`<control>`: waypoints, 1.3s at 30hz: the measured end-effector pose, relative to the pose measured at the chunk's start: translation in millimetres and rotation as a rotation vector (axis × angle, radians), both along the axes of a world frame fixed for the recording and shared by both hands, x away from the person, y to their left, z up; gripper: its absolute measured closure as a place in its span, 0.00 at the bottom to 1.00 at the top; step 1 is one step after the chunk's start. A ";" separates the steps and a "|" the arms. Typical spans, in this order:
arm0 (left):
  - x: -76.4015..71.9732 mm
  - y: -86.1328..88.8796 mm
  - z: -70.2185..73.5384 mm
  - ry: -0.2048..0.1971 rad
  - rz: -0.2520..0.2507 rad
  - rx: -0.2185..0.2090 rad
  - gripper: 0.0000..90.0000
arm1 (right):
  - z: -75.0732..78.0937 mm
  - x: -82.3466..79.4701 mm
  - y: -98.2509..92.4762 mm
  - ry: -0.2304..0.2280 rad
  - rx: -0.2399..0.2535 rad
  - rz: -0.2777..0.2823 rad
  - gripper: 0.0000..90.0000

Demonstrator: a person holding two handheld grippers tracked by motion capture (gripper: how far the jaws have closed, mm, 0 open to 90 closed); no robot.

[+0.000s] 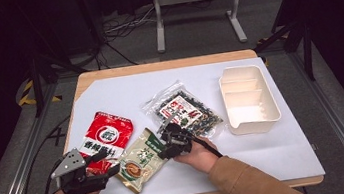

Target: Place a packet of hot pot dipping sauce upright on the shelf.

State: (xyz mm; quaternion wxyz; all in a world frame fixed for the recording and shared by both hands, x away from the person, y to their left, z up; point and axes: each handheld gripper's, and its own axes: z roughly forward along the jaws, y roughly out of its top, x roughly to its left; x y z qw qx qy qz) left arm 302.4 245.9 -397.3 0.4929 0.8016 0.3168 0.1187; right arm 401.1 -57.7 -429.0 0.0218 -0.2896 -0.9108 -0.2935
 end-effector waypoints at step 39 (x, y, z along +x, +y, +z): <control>2.1 6.4 -1.1 0.001 0.100 0.007 0.36 | 92.5 -30.6 -5.1 -0.190 0.106 0.110 1.00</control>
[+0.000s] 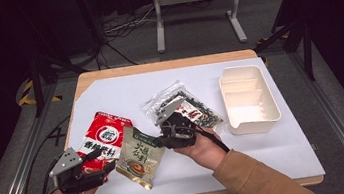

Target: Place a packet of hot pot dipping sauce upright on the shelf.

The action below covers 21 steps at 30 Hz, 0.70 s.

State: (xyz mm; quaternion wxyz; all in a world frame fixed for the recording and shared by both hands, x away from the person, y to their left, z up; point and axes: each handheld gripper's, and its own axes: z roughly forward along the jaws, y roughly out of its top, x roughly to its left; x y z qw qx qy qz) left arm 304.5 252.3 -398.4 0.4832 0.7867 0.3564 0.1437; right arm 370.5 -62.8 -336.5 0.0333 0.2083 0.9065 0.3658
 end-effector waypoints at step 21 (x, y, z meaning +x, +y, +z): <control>1.8 3.4 -0.6 0.006 0.011 -0.008 0.36 | 47.1 -4.9 -27.7 -0.135 0.011 0.004 1.00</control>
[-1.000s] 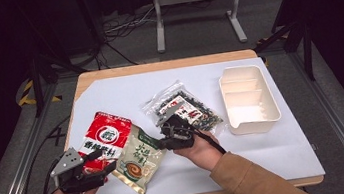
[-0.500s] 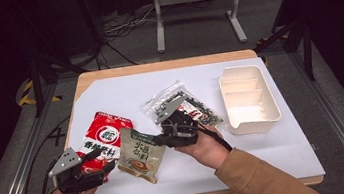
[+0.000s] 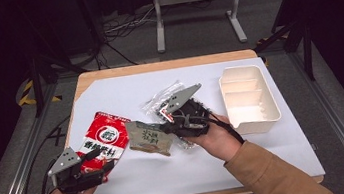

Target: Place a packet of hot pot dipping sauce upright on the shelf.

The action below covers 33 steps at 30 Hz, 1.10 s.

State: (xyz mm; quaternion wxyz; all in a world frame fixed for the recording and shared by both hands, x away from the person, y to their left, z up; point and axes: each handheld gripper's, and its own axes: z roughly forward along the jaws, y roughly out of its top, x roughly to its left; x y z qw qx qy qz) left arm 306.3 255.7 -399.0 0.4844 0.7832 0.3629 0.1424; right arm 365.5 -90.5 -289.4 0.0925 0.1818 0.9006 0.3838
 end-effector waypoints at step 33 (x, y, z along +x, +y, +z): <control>-3.7 7.9 -3.4 0.014 0.037 -0.010 0.36 | 46.8 23.5 -67.0 -0.120 -0.031 -0.120 1.00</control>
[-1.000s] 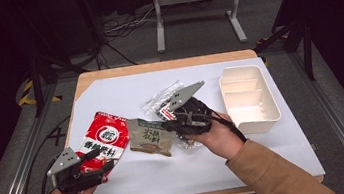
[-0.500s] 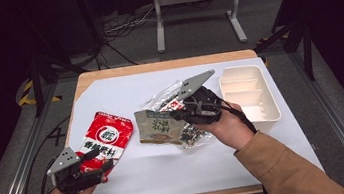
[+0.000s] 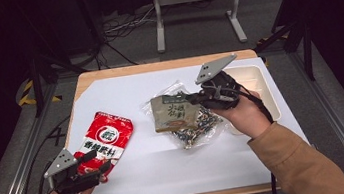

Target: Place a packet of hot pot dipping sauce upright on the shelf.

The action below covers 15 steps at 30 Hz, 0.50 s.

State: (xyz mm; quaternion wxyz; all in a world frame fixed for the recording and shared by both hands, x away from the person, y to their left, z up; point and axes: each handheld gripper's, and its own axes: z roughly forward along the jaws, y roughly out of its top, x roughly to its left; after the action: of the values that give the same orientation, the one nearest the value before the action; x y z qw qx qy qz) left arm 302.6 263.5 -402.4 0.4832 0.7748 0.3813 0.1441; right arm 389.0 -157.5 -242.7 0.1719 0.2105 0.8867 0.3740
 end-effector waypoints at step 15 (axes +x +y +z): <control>-2.3 2.7 -0.6 0.002 0.019 0.002 0.36 | 15.2 17.3 -43.2 -0.047 0.004 -0.097 1.00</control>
State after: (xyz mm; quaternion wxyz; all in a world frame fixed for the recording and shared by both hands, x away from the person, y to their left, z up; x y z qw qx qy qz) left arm 300.3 266.2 -403.0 0.4808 0.7716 0.3891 0.1485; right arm 406.3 -200.7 -227.5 0.2102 0.2445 0.8705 0.3718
